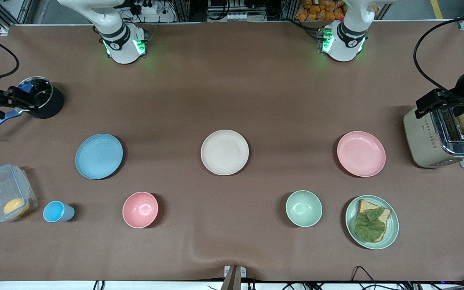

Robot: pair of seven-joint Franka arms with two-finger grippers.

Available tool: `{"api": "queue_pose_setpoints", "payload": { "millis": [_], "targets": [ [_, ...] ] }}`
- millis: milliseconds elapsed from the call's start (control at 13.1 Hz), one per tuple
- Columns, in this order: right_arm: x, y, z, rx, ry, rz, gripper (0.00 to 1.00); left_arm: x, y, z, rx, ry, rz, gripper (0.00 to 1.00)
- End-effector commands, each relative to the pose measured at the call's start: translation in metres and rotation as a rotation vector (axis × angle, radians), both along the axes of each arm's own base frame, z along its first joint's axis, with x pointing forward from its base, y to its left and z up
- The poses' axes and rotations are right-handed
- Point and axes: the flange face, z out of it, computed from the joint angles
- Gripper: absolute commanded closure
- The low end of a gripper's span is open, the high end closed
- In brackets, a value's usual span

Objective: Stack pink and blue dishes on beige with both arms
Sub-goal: 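Move the left gripper down toward the pink plate's rim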

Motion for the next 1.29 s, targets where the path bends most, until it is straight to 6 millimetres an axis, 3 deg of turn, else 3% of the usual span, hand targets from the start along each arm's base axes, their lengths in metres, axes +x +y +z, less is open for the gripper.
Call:
{"api": "queue_pose_setpoints", "payload": {
  "millis": [0,305,533,838,990,1218],
  "targets": [
    [0.0,-0.002,0.002,-0.005,0.002,0.007,0.0,-0.006,0.0,0.009,0.013,0.001,-0.021,0.0],
    [0.001,0.002,0.004,-0.004,-0.002,0.014,0.0,-0.004,0.006,0.0,0.022,0.018,-0.022,0.0],
    [0.0,0.003,0.006,-0.002,-0.004,0.014,0.0,0.011,0.012,-0.03,0.022,0.032,-0.056,0.0],
    [0.0,0.002,0.007,-0.001,-0.004,0.012,0.0,0.022,0.018,-0.102,0.091,-0.007,-0.085,0.0],
    [0.0,0.001,0.006,-0.001,-0.004,0.011,0.0,0.027,0.019,-0.164,0.099,-0.015,-0.105,0.0],
    [0.0,-0.001,0.006,-0.001,-0.003,0.008,0.0,0.031,0.04,-0.248,0.083,0.013,-0.1,0.0]
  ]
}}
